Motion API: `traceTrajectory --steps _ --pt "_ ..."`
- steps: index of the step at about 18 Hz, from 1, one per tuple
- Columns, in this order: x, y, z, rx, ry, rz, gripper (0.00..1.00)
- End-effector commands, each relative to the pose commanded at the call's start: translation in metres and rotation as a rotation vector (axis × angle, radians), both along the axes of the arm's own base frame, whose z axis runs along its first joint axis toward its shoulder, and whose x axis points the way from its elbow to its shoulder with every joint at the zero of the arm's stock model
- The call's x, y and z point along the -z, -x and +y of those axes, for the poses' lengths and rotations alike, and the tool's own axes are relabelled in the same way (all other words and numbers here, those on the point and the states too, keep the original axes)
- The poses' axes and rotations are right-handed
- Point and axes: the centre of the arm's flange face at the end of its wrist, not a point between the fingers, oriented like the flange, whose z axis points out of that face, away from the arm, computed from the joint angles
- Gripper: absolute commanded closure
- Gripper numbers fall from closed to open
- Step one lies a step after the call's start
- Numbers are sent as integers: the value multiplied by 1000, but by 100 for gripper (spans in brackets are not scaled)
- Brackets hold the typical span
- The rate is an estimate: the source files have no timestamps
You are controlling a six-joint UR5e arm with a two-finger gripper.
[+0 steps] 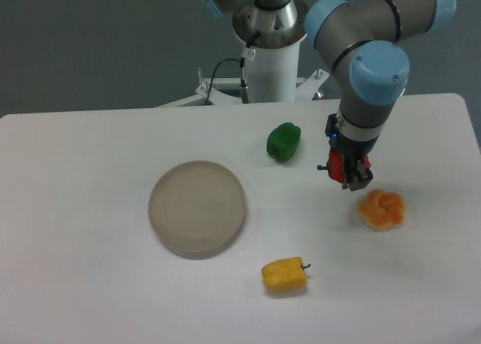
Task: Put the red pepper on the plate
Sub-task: 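Carry the held red pepper with the gripper toward the round plate, then lower the red pepper onto the plate and open the gripper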
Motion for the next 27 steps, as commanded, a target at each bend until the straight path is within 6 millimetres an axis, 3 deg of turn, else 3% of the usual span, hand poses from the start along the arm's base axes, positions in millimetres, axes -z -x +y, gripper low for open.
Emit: traceTrajectory --steps 4,8,15,17,18,22,26,27 --pt "5 -6 8 5 6 -6 60" --pt "-1 -57 35 17 17 4 60" --pt "28 -200 86 96 39 -40 61" --pt "49 -234 95 86 38 -36 61" --pt "58 -254 112 69 5 -10 60" --pt "108 -278 150 55 -17 4 58" --pt "122 -282 161 69 -14 0 49" --pt "125 -279 166 69 -14 0 41"
